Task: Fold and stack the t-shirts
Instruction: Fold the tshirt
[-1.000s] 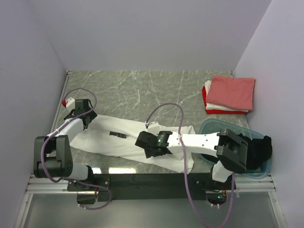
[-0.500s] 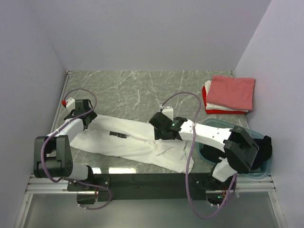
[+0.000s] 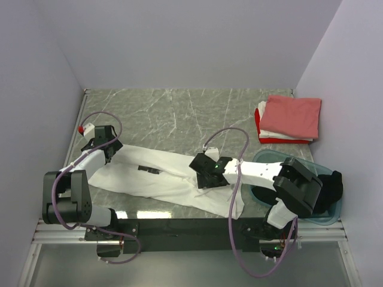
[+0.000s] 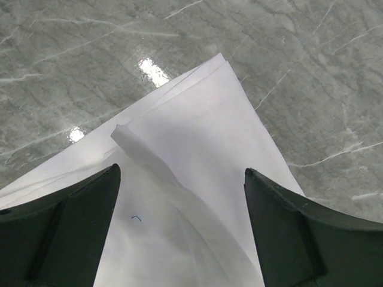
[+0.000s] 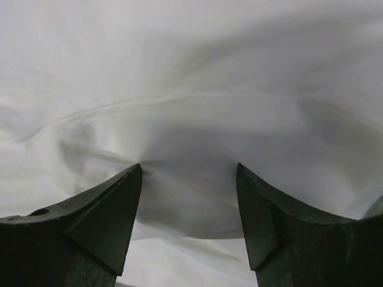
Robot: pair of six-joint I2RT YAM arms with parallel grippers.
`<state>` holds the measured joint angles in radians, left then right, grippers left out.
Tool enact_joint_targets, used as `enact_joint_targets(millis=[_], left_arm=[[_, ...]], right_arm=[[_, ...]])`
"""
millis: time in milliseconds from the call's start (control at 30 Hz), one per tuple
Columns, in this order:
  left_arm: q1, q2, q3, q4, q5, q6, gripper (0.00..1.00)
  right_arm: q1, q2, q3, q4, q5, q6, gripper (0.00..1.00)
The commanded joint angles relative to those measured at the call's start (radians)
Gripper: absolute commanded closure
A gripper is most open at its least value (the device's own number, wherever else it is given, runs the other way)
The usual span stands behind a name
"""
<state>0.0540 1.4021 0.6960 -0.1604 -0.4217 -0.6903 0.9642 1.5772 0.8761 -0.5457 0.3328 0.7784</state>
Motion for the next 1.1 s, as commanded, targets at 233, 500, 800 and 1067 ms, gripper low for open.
enact_joint_targets(millis=[233,500,800,1067], left_arm=[[0.003,-0.037,-0.012,0.033,0.011,0.023,0.10],[0.003,-0.041,-0.016,0.035,0.015,0.025,0.10],[0.003,-0.072,-0.024,0.039,0.008,0.021,0.10],[-0.023,-0.147,-0.053,0.091,0.055,0.038,0.11]], right_arm=[[0.151,-0.068,0.024,-0.068,-0.038,0.102,0.29],[0.163,-0.147,-0.092,0.055,-0.196,0.111,0.29],[0.237,-0.201,-0.108,0.079,-0.221,0.147,0.29],[0.223,-0.195,-0.002,0.015,-0.124,0.098,0.28]])
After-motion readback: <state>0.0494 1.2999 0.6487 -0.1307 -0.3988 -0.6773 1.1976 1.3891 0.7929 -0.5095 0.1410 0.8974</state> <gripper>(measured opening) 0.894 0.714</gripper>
